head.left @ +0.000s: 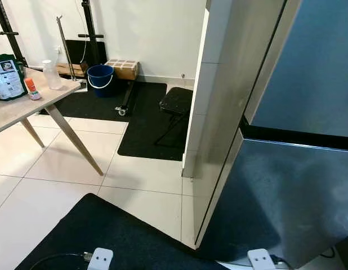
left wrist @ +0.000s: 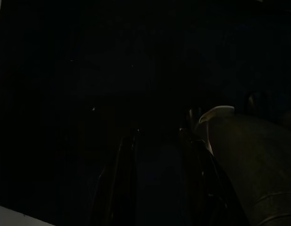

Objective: Restocking fridge

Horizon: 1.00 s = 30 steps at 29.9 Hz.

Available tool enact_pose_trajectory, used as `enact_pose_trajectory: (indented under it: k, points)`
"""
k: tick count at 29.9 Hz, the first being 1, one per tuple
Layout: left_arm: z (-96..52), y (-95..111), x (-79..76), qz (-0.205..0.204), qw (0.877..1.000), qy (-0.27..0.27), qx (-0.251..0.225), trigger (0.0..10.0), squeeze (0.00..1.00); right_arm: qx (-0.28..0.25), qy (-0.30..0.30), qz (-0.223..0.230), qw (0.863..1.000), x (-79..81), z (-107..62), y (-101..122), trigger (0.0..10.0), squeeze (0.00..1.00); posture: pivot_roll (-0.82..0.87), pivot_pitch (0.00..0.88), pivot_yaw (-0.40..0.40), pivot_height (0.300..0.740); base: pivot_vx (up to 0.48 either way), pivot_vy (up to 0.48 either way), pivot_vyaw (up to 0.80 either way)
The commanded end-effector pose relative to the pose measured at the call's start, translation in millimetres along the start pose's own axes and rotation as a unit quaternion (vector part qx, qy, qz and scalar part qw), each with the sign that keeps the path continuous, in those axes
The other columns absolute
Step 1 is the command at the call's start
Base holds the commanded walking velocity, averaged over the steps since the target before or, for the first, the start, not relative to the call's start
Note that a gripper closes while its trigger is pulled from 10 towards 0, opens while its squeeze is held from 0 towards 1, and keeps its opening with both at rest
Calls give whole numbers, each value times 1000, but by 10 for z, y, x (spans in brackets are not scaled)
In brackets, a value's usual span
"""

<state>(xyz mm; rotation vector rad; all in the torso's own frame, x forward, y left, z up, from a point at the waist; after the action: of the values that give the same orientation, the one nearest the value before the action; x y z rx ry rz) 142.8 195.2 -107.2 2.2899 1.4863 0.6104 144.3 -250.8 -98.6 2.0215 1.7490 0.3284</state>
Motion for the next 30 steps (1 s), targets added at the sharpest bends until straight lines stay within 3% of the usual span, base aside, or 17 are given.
enact_pose_trajectory:
  k: [1,4,8,12,14,18,24,30]
  points:
    - [-11,-33,62,19,1000,1,11,10000,0,0,-4,4,1000,-5,0,-1,10000,0,82,0,-9,740,0,0,0]
    - [-14,-34,60,39,999,-10,10,10000,0,-5,-14,27,1000,-36,-1,14,10000,0,90,0,-8,740,0,0,0]
    - [-16,-12,117,43,999,-7,6,10000,0,-6,-13,18,1000,-26,2,34,10000,0,97,0,-29,740,0,0,0]
    - [-26,-25,180,26,1000,8,7,10000,0,-8,3,-4,1000,51,13,72,10000,0,98,0,-36,740,0,0,0]
    - [-31,-56,154,-4,1000,12,7,10000,0,-12,18,-19,1000,122,20,101,10000,0,72,0,-26,740,0,0,0]
    - [-40,-118,93,-3,1000,6,19,10000,0,-10,45,-30,998,210,24,110,10000,0,60,0,-22,740,0,0,0]
    - [-21,-67,74,-5,1000,6,14,10000,0,19,50,-37,998,179,3,-59,10000,0,81,0,-28,740,0,0,694]
    - [-19,-42,133,-1,1000,11,14,10000,0,16,59,-35,998,228,7,-41,10000,0,73,0,-26,740,0,0,788]
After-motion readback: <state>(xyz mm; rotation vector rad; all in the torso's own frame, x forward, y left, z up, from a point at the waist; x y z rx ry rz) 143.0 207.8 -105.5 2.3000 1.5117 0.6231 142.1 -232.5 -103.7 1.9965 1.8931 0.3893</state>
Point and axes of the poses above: a point about 5 cm out from each wrist's last joint towards the gripper, its own z axis pointing out of the wrist towards the gripper, its own y axis along the axis of the wrist's last joint, x = y × z, the point moved 1 cm from there along z, pointing out of the wrist towards the gripper, and after that the axes turned 15 degrees about z, right-handed, at the moved point
